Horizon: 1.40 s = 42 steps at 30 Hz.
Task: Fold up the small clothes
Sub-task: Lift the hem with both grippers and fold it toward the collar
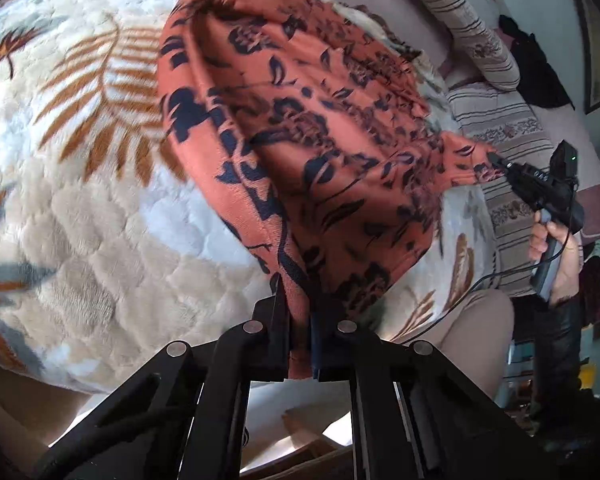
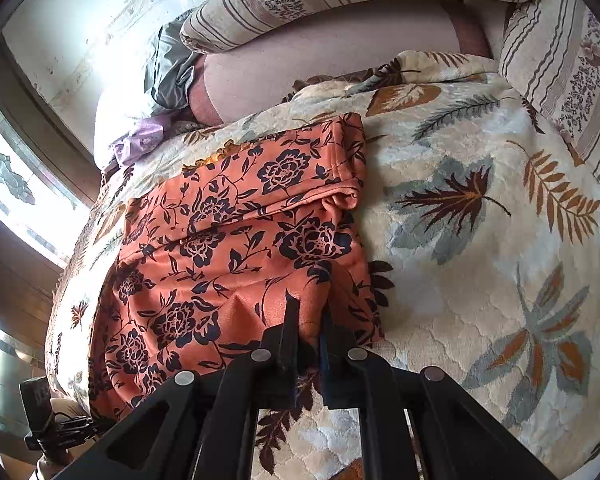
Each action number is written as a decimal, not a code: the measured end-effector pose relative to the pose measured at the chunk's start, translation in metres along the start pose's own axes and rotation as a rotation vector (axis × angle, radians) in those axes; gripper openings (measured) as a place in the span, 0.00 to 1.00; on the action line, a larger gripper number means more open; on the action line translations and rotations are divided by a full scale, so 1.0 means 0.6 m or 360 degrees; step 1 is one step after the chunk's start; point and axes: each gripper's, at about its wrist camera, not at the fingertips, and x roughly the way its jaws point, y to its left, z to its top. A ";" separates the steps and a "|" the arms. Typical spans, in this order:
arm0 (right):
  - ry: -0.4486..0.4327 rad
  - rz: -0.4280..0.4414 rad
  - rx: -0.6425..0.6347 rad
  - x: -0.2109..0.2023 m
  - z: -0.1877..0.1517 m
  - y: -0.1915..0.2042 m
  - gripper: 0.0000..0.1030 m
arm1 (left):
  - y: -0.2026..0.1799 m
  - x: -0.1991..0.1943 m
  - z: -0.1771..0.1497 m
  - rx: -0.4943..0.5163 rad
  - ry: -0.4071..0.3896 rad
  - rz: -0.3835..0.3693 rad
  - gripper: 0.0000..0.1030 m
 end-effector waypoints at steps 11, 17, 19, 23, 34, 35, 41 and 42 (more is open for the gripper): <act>-0.0116 0.0034 0.0066 -0.036 0.060 -0.012 0.06 | -0.069 -0.118 0.253 0.0057 -0.0401 -0.0206 0.05; -0.0138 0.0079 0.0124 -0.005 0.126 -0.017 0.06 | -0.016 -0.098 0.368 -0.0093 -0.0447 -0.0150 0.05; -0.0133 0.0090 0.0149 0.015 0.155 -0.018 0.06 | 0.009 -0.080 0.405 -0.0154 -0.0442 -0.0137 0.05; -0.0095 0.0100 0.0209 0.076 0.222 -0.024 0.06 | 0.059 -0.036 0.480 -0.0248 -0.0428 -0.0107 0.05; 0.0080 0.0040 0.0528 0.323 0.343 -0.105 0.07 | 0.231 0.102 0.597 -0.0578 -0.0328 -0.0154 0.06; 0.0072 0.0068 0.0550 0.332 0.341 -0.113 0.07 | 0.238 0.100 0.597 -0.0572 -0.0328 -0.0175 0.06; -0.0136 0.0232 0.0515 0.295 0.331 -0.151 0.52 | 0.217 0.084 0.580 -0.0354 -0.0247 -0.0181 0.07; -0.0170 0.0262 0.0478 0.282 0.326 -0.154 0.52 | 0.210 0.077 0.576 -0.0287 -0.0240 -0.0153 0.10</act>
